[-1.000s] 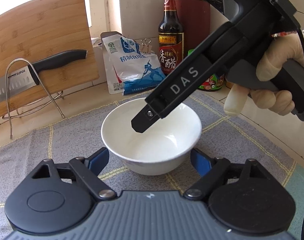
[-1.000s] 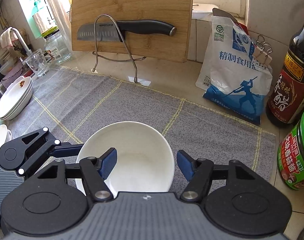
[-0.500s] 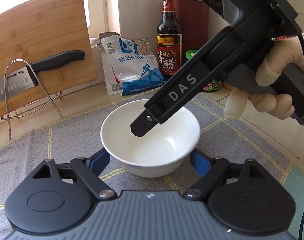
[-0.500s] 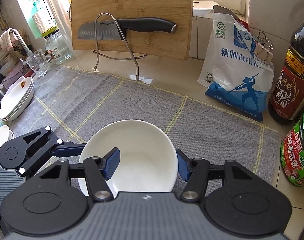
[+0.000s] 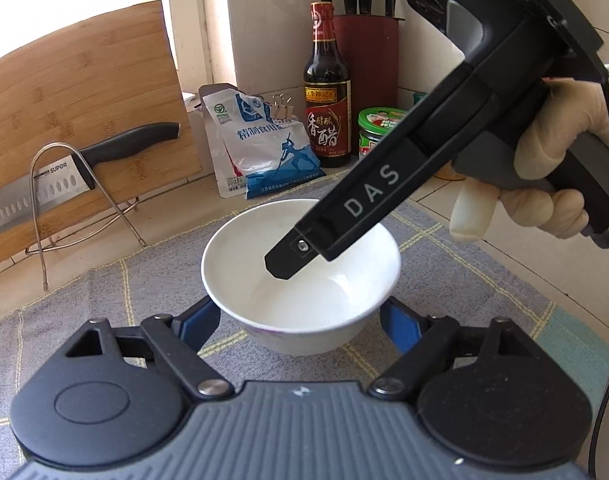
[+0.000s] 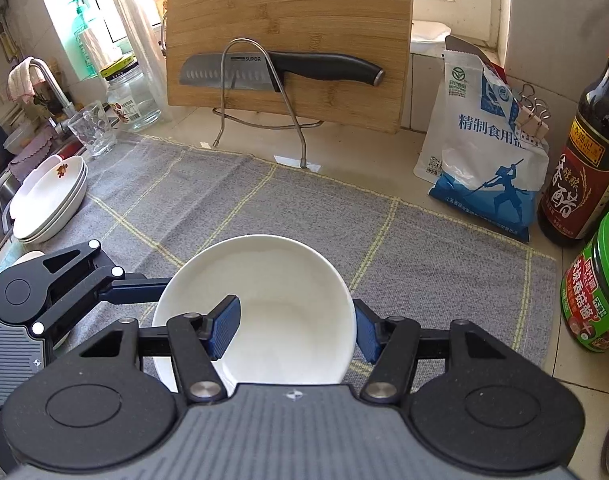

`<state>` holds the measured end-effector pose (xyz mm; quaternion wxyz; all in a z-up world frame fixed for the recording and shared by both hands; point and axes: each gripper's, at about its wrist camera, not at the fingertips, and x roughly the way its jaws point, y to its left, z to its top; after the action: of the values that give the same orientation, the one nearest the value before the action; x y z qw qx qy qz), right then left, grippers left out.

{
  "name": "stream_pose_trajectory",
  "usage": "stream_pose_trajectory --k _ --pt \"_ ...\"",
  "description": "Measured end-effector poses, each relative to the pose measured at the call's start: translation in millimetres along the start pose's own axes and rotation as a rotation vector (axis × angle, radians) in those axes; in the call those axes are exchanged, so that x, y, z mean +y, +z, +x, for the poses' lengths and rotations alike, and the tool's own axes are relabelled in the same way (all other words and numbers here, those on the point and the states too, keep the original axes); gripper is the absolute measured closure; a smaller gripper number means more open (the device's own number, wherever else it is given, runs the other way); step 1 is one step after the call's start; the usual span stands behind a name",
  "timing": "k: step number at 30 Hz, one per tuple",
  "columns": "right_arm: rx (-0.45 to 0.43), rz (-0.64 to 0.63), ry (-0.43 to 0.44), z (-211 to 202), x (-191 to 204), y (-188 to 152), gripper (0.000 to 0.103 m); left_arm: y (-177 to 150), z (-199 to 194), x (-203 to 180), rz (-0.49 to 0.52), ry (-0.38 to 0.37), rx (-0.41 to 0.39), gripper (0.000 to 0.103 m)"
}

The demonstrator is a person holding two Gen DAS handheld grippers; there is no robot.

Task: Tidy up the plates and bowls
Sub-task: 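Carry the pink-print bowl over the stacked bowls with the right gripper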

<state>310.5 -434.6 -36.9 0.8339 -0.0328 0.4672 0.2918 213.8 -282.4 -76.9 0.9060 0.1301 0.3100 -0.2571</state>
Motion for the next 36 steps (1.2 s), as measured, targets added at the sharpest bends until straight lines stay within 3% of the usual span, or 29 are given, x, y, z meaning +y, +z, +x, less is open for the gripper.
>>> stream_pose_trajectory --k 18,36 --pt "-0.036 -0.012 0.0 -22.9 83.4 0.3 0.038 -19.5 -79.5 25.8 0.013 -0.016 -0.035 0.017" --pt "-0.048 -0.041 -0.015 -15.3 180.2 10.8 0.038 -56.9 -150.7 70.1 0.004 -0.016 -0.062 0.017"
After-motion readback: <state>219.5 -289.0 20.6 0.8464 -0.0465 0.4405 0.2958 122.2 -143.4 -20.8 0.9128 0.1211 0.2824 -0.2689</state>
